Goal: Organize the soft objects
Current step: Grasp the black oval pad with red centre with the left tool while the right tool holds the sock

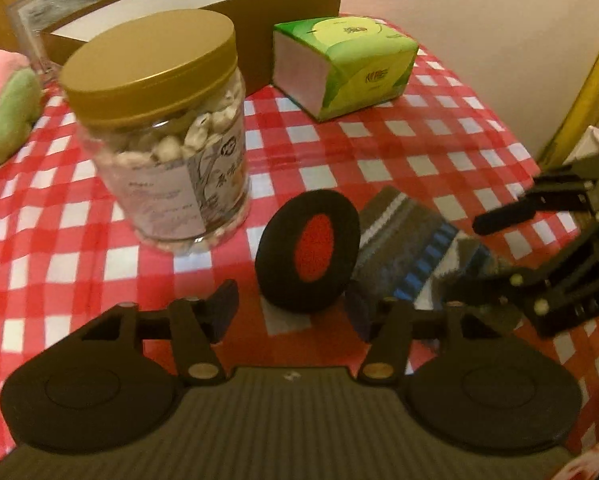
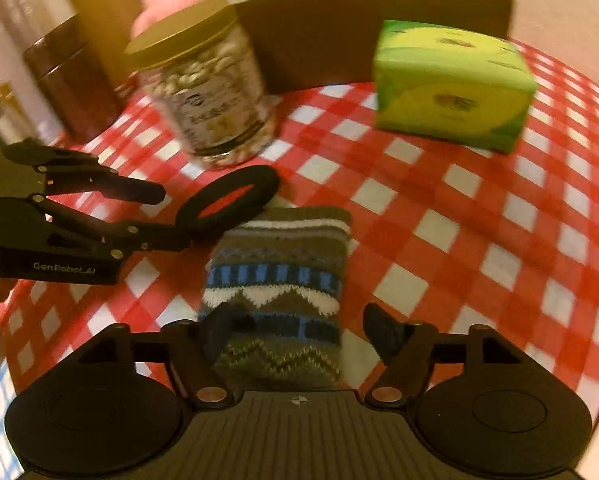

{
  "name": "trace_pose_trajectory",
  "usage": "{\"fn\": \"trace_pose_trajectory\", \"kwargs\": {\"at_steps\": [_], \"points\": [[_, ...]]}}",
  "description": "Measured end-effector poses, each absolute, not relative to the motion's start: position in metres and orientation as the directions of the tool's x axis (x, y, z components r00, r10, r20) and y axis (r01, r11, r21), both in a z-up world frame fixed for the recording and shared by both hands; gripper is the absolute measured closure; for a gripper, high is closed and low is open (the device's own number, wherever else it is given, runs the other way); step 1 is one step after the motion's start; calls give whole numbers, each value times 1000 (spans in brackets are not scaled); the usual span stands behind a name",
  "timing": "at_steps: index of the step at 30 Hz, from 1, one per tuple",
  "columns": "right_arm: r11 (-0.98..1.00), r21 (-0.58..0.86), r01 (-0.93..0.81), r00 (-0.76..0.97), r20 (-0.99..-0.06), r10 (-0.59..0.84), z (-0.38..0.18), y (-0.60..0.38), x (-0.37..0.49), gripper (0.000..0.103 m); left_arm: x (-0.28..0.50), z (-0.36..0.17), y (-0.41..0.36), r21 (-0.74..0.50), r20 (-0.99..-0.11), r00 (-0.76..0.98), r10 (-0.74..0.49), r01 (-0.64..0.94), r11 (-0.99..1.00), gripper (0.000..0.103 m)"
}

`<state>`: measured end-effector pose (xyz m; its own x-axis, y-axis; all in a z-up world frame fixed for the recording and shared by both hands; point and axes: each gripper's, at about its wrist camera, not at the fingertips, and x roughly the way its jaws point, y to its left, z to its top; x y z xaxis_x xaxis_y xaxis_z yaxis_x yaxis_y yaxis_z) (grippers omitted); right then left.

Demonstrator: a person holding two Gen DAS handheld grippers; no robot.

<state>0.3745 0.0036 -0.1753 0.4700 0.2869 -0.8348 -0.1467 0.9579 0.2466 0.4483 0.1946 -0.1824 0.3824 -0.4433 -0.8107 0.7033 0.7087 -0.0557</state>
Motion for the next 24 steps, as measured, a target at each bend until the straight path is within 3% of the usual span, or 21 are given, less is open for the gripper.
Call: {"fn": "trace_pose_trajectory", "kwargs": {"at_steps": [9,15,17,18,19,24], "points": [[970,244,2,504,-838,210,-170,9,361,28,470,-190,192,-155,-800,303,-518,729,666,43],[976,217,3,523,-832,183,-171,22,358,28,470,-194,194,-171,-802,291,-522,725,667,54],[983,180,-16,531,-832,161,-174,28,358,37,465,-192,198,-163,-801,300,-518,723,672,55],[987,160,-23,537,-831,147,-175,30,359,57,463,-191,200,-160,-801,303,-516,722,673,55],[988,150,-24,535,-833,139,-177,30,361,62,460,-190,202,-156,-802,305,-514,723,673,55],[990,139,37,561,-822,94,-177,15,368,66,445,-186,215,-148,-810,314,-495,708,690,55]]}}
